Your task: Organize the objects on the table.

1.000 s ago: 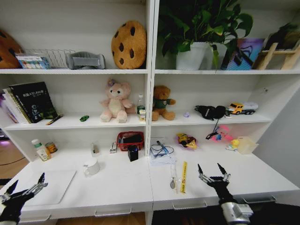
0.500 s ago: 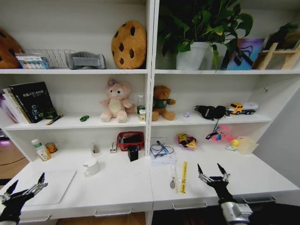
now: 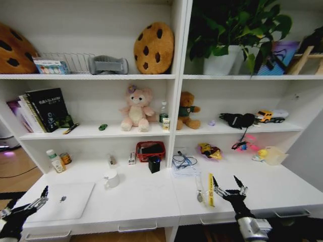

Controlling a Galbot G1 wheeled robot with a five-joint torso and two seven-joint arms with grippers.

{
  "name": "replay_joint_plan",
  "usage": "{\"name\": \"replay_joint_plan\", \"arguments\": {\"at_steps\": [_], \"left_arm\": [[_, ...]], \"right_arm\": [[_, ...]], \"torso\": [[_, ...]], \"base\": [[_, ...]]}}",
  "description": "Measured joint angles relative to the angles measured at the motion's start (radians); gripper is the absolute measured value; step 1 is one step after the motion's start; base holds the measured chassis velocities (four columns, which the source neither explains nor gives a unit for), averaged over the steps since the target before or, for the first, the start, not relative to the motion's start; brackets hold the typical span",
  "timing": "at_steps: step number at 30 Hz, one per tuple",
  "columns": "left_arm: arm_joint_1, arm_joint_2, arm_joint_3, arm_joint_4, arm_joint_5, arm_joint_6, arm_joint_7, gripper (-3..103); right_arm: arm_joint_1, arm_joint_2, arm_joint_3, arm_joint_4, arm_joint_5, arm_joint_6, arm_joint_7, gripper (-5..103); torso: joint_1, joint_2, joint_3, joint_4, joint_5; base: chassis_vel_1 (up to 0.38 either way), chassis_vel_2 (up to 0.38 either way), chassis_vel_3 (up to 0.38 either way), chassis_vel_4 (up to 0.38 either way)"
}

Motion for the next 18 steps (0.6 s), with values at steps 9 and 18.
{"name": "replay_joint_plan", "arguments": {"at_steps": [9, 18], "left_arm": [[0.000, 0.000, 0.000, 0.000, 0.000, 0.000, 0.000, 100], [0.000, 0.000, 0.000, 0.000, 0.000, 0.000, 0.000, 100]], "right_arm": [[0.000, 0.000, 0.000, 0.000, 0.000, 0.000, 0.000, 100], [0.000, 0.000, 0.000, 0.000, 0.000, 0.000, 0.000, 100]], "torso": [[0.000, 0.000, 0.000, -0.0005, 0.0010], [0.000, 0.000, 0.000, 0.0001, 0.0000]], "base": [[0.304, 0.298, -0.313, -0.306], [0.359, 0.345, -0.374, -0.358]]}}
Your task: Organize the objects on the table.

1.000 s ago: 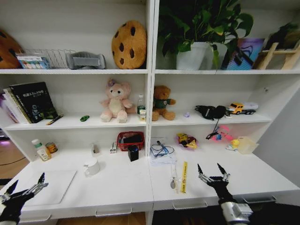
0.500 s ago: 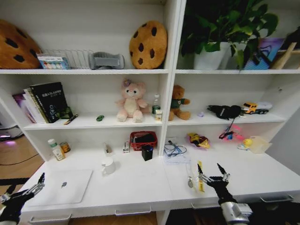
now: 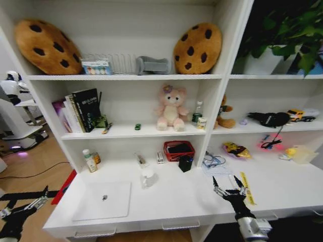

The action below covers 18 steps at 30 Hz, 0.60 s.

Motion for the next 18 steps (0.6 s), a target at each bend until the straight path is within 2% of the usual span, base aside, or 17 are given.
{"name": "replay_joint_plan", "arguments": {"at_steps": [1, 2, 4, 5, 6, 10, 11, 13, 15, 18], "left_arm": [[0.000, 0.000, 0.000, 0.000, 0.000, 0.000, 0.000, 100], [0.000, 0.000, 0.000, 0.000, 0.000, 0.000, 0.000, 100], [0.000, 0.000, 0.000, 0.000, 0.000, 0.000, 0.000, 100], [0.000, 0.000, 0.000, 0.000, 0.000, 0.000, 0.000, 100], [0.000, 0.000, 0.000, 0.000, 0.000, 0.000, 0.000, 100], [0.000, 0.000, 0.000, 0.000, 0.000, 0.000, 0.000, 100], [0.000, 0.000, 0.000, 0.000, 0.000, 0.000, 0.000, 100], [0.000, 0.000, 0.000, 0.000, 0.000, 0.000, 0.000, 100], [0.000, 0.000, 0.000, 0.000, 0.000, 0.000, 0.001, 100], [0.000, 0.000, 0.000, 0.000, 0.000, 0.000, 0.001, 100]], "right_arm": [[0.000, 0.000, 0.000, 0.000, 0.000, 0.000, 0.000, 100], [0.000, 0.000, 0.000, 0.000, 0.000, 0.000, 0.000, 100], [0.000, 0.000, 0.000, 0.000, 0.000, 0.000, 0.000, 100], [0.000, 0.000, 0.000, 0.000, 0.000, 0.000, 0.000, 100], [-0.001, 0.000, 0.000, 0.000, 0.000, 0.000, 0.000, 100], [0.000, 0.000, 0.000, 0.000, 0.000, 0.000, 0.000, 100], [0.000, 0.000, 0.000, 0.000, 0.000, 0.000, 0.000, 100], [0.000, 0.000, 0.000, 0.000, 0.000, 0.000, 0.000, 100], [0.000, 0.000, 0.000, 0.000, 0.000, 0.000, 0.000, 100], [0.000, 0.000, 0.000, 0.000, 0.000, 0.000, 0.000, 100]], "torso": [[0.000, 0.000, 0.000, -0.0006, 0.0016], [0.000, 0.000, 0.000, -0.0006, 0.0016], [0.000, 0.000, 0.000, -0.0002, 0.0004], [0.000, 0.000, 0.000, -0.0005, -0.0015], [0.000, 0.000, 0.000, -0.0009, 0.0003], [0.000, 0.000, 0.000, 0.0000, 0.0000], [0.000, 0.000, 0.000, 0.0001, -0.0003], [0.000, 0.000, 0.000, -0.0003, 0.0016], [0.000, 0.000, 0.000, -0.0005, 0.0003], [0.000, 0.000, 0.000, -0.0005, 0.0010]], "base": [[0.320, 0.284, -0.315, -0.323], [0.320, 0.284, -0.315, -0.323], [0.320, 0.236, -0.287, -0.289], [0.221, 0.236, -0.150, -0.230], [0.162, 0.113, -0.085, -0.149], [0.112, 0.059, -0.046, -0.105], [0.000, 0.000, 0.000, 0.000], [-0.056, -0.040, 0.038, 0.027], [-0.086, -0.080, 0.054, 0.048], [-0.097, -0.070, 0.060, 0.051]]}}
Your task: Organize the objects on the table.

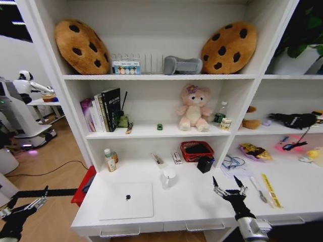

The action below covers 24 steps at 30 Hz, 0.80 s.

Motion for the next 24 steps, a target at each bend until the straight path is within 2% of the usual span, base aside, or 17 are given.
{"name": "replay_joint_plan", "arguments": {"at_steps": [12, 23, 24], "left_arm": [[0.000, 0.000, 0.000, 0.000, 0.000, 0.000, 0.000, 100], [0.000, 0.000, 0.000, 0.000, 0.000, 0.000, 0.000, 100], [0.000, 0.000, 0.000, 0.000, 0.000, 0.000, 0.000, 100]], "right_arm": [[0.000, 0.000, 0.000, 0.000, 0.000, 0.000, 0.000, 100], [0.000, 0.000, 0.000, 0.000, 0.000, 0.000, 0.000, 100], [0.000, 0.000, 0.000, 0.000, 0.000, 0.000, 0.000, 100]], "torso": [[0.000, 0.000, 0.000, 0.0003, -0.0008], [0.000, 0.000, 0.000, 0.0004, -0.0009], [0.000, 0.000, 0.000, 0.0001, 0.0004]], "base": [[0.056, -0.042, -0.070, 0.045], [0.196, -0.198, -0.203, 0.217], [0.272, -0.279, -0.294, 0.271]]}}
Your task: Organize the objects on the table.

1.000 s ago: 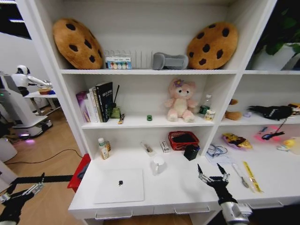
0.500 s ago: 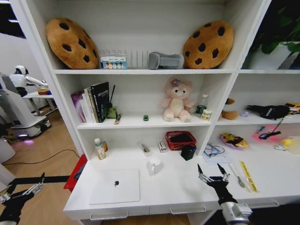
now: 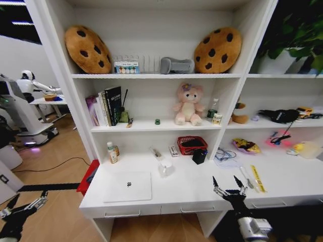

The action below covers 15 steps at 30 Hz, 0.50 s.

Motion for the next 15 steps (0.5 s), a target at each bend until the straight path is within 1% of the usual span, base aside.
{"name": "replay_joint_plan", "arguments": {"at_steps": [1, 4, 7, 9, 11, 12, 13, 14, 15], "left_arm": [[0.000, 0.000, 0.000, 0.000, 0.000, 0.000, 0.001, 100], [0.000, 0.000, 0.000, 0.000, 0.000, 0.000, 0.000, 100], [0.000, 0.000, 0.000, 0.000, 0.000, 0.000, 0.000, 100], [0.000, 0.000, 0.000, 0.000, 0.000, 0.000, 0.000, 100], [0.000, 0.000, 0.000, 0.000, 0.000, 0.000, 0.000, 100], [0.000, 0.000, 0.000, 0.000, 0.000, 0.000, 0.000, 100], [0.000, 0.000, 0.000, 0.000, 0.000, 0.000, 0.000, 100], [0.000, 0.000, 0.000, 0.000, 0.000, 0.000, 0.000, 100], [0.000, 0.000, 0.000, 0.000, 0.000, 0.000, 0.000, 100]], "right_arm": [[0.000, 0.000, 0.000, 0.000, 0.000, 0.000, 0.000, 100], [0.000, 0.000, 0.000, 0.000, 0.000, 0.000, 0.000, 100], [0.000, 0.000, 0.000, 0.000, 0.000, 0.000, 0.000, 100], [0.000, 0.000, 0.000, 0.000, 0.000, 0.000, 0.000, 100], [0.000, 0.000, 0.000, 0.000, 0.000, 0.000, 0.000, 100], [0.000, 0.000, 0.000, 0.000, 0.000, 0.000, 0.000, 100], [0.000, 0.000, 0.000, 0.000, 0.000, 0.000, 0.000, 100], [0.000, 0.000, 0.000, 0.000, 0.000, 0.000, 0.000, 100], [0.000, 0.000, 0.000, 0.000, 0.000, 0.000, 0.000, 100]], "torso": [[0.000, 0.000, 0.000, 0.0002, -0.0015], [0.000, 0.000, 0.000, 0.0002, -0.0012], [0.000, 0.000, 0.000, 0.0000, -0.0001], [0.000, 0.000, 0.000, 0.0003, -0.0021], [0.000, 0.000, 0.000, 0.0002, -0.0016], [0.000, 0.000, 0.000, -0.0001, 0.0001], [0.000, 0.000, 0.000, 0.0001, 0.0000], [0.000, 0.000, 0.000, 0.0003, -0.0024], [0.000, 0.000, 0.000, 0.0003, -0.0024]], "base": [[0.275, -0.279, -0.294, 0.311], [0.310, -0.318, -0.336, 0.308], [0.349, -0.339, -0.369, 0.327], [0.353, -0.358, -0.361, 0.383], [0.359, -0.338, -0.377, 0.377], [0.366, -0.338, -0.377, 0.377], [0.358, -0.399, -0.401, 0.377], [0.358, -0.367, -0.345, 0.374], [0.358, -0.367, -0.345, 0.374]]}}
